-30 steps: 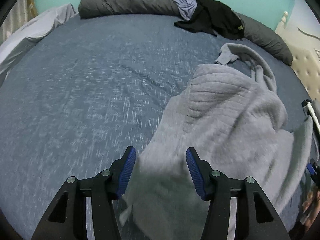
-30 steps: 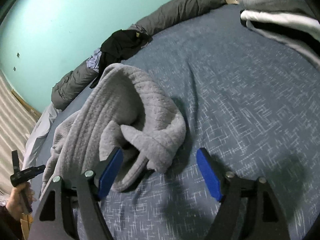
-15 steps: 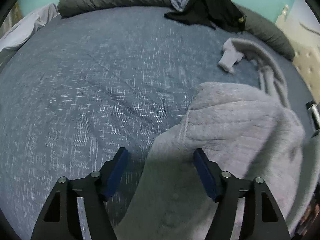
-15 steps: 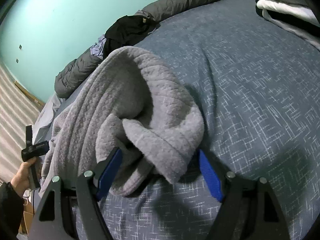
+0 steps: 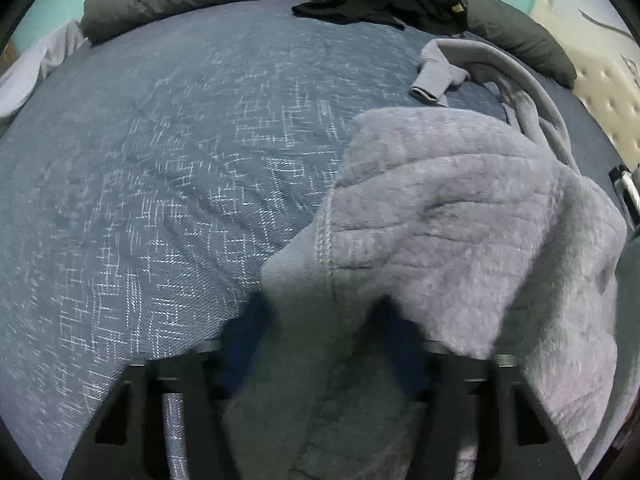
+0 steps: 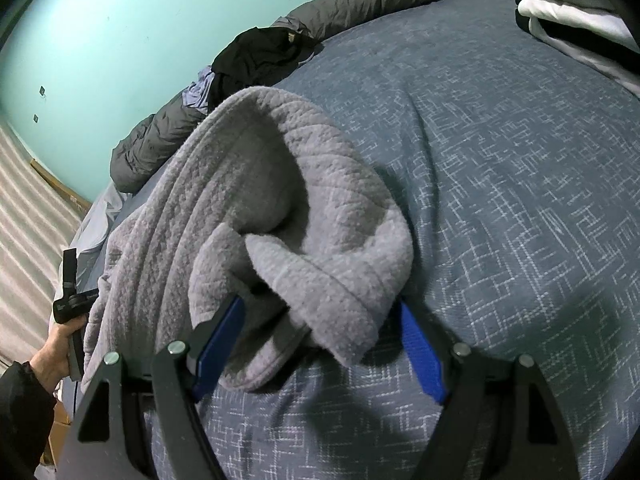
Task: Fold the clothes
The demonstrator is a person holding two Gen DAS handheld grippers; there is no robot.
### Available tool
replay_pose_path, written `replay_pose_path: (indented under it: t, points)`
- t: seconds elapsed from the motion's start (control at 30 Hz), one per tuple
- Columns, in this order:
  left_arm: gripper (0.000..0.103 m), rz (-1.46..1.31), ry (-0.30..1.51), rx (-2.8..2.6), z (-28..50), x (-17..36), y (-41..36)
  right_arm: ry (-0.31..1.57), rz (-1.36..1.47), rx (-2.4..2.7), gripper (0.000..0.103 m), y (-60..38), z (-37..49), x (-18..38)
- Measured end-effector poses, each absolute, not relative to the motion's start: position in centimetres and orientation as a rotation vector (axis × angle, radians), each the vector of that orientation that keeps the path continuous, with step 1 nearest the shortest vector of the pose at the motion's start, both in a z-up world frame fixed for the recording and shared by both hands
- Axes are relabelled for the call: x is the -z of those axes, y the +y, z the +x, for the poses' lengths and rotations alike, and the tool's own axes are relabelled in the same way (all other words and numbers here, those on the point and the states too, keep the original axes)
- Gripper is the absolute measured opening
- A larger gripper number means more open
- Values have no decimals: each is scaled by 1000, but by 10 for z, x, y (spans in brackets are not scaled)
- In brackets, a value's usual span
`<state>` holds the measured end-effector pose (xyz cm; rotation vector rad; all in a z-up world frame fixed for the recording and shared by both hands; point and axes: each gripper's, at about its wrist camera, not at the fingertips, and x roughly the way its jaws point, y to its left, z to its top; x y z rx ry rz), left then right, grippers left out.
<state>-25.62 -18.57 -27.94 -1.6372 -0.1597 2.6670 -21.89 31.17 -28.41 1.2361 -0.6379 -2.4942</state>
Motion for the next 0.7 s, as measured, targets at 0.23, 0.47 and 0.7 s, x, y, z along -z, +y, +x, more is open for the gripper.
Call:
replay_pose_path:
  t: [0.23, 0.47, 0.7]
  points:
    - [14, -1521, -138, -2754, -237, 252, -190, -634, 1230, 2497, 78, 320, -218, 289]
    - [13, -1419, -114, -2948, -214, 197, -241, -637, 1191, 2498, 78, 321, -221, 286]
    - [12, -1467, -175, -3077, -198, 167, -308, -629, 1152, 2493, 78, 327, -218, 284]
